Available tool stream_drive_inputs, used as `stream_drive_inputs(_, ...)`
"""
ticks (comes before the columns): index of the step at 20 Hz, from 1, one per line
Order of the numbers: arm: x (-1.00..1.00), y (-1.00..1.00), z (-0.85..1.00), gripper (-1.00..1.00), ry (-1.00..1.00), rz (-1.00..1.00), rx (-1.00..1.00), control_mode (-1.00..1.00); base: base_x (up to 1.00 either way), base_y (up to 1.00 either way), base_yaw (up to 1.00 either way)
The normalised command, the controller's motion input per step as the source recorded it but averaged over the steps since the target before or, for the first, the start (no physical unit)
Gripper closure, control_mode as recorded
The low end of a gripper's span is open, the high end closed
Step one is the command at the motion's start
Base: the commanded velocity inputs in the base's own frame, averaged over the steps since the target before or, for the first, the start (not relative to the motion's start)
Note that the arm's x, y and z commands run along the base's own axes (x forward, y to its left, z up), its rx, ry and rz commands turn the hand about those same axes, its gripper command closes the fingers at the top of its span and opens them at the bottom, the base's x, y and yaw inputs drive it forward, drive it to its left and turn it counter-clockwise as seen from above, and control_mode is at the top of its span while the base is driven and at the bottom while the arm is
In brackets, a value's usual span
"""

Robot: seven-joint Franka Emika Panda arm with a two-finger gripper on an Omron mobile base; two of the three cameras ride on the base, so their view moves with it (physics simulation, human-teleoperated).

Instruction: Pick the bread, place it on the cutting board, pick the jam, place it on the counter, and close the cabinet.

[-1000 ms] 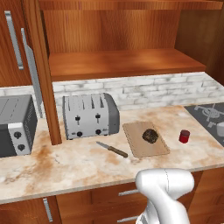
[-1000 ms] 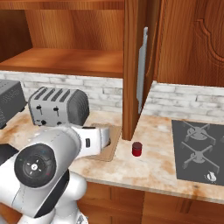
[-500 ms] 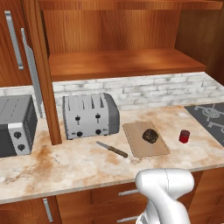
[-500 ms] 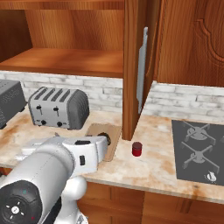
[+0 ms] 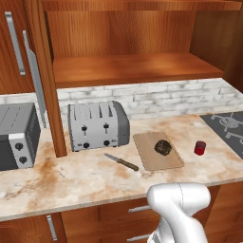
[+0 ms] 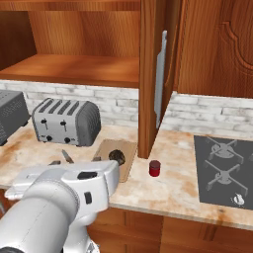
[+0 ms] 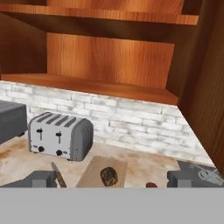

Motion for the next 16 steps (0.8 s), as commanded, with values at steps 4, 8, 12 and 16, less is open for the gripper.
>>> stream_drive_inputs(4,-0.09,0.00,-0.01,-1.00,-0.14,0.00,-0.04,-1.00,0.00,0.00,0.00)
stream_drive_inputs(8,-0.09,0.00,-0.01,-1.00,-0.12,0.00,-0.03,-1.00,0.00,0.00,0.00)
stream_drive_inputs(12,-0.08,-0.04,0.00,-1.00,-0.08,0.00,0.00,-1.00,0.00,0.00,0.00)
stream_drive_inputs(16,-0.13,-0.06,0.00,-1.00,-0.08,0.00,0.00,-1.00,0.00,0.00,0.00)
